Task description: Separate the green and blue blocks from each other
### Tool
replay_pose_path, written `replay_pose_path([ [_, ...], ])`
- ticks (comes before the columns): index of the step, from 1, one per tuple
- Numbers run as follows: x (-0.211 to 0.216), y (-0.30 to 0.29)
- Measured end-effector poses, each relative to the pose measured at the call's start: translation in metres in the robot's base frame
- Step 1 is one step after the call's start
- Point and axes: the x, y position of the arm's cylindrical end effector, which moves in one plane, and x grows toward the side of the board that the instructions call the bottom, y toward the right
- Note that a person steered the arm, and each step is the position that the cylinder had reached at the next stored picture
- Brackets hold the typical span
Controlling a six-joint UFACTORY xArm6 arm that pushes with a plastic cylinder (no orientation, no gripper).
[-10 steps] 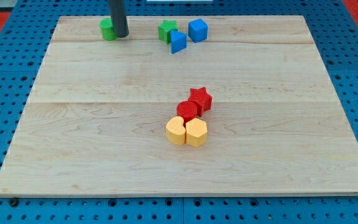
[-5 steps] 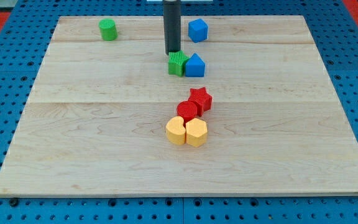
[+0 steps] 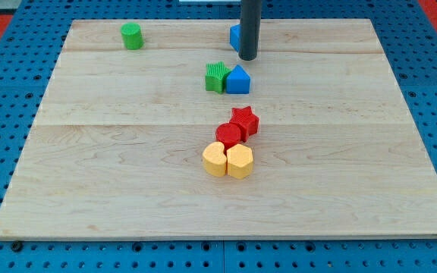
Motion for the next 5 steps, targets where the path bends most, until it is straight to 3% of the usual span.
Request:
replay_pose_path([
  [1, 0.003, 0.000],
  [2, 0.040, -0.035],
  [3, 0.082, -0.119],
  [4, 0.055, -0.138],
  [5, 0.094, -0.152],
])
